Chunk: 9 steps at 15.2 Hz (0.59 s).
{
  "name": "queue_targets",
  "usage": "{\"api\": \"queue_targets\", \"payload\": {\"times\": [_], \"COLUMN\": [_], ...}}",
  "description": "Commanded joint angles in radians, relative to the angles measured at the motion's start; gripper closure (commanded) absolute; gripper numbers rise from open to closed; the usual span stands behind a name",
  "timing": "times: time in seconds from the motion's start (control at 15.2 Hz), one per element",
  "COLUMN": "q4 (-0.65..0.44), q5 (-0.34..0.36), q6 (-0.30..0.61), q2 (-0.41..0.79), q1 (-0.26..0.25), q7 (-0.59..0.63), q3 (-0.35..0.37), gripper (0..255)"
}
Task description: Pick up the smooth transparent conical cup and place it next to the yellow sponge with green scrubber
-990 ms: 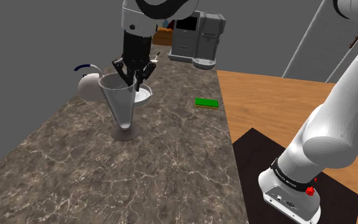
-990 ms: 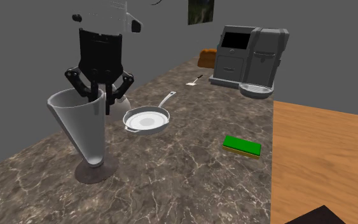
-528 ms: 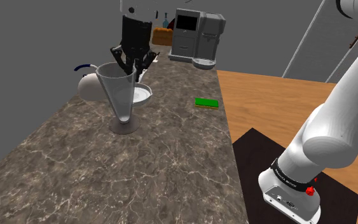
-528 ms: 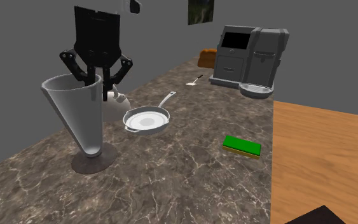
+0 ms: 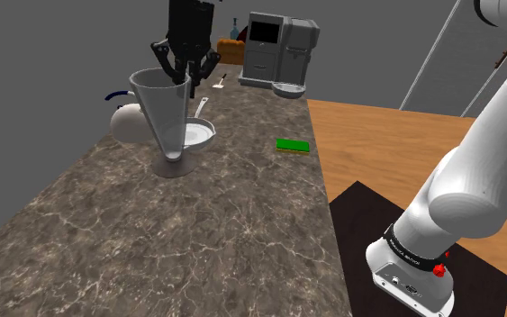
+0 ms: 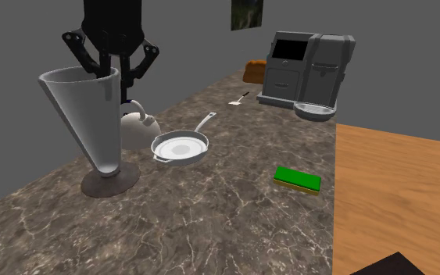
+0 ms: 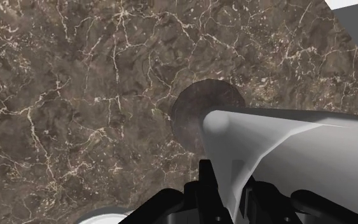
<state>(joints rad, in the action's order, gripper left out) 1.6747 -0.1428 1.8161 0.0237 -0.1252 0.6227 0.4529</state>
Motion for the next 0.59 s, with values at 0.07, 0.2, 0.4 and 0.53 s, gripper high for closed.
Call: {"api": "queue_targets", "payload": {"times": [0.07, 0.2, 0.4, 0.53], "q4": [-0.050, -0.083, -0.136, -0.173], "q5": [0.005, 0.008, 0.014, 0.019], "q6": [-0.043, -0.070, -0.113, -0.141], "q2": [0.007, 0.013, 0.023, 0.032], "q1": [-0.001, -0.002, -0.003, -0.005], "q7": [0.008, 0.013, 0.022, 0.028], "q3": [0.001, 0.001, 0.002, 0.004], "gripper": [255, 255, 255, 255]}}
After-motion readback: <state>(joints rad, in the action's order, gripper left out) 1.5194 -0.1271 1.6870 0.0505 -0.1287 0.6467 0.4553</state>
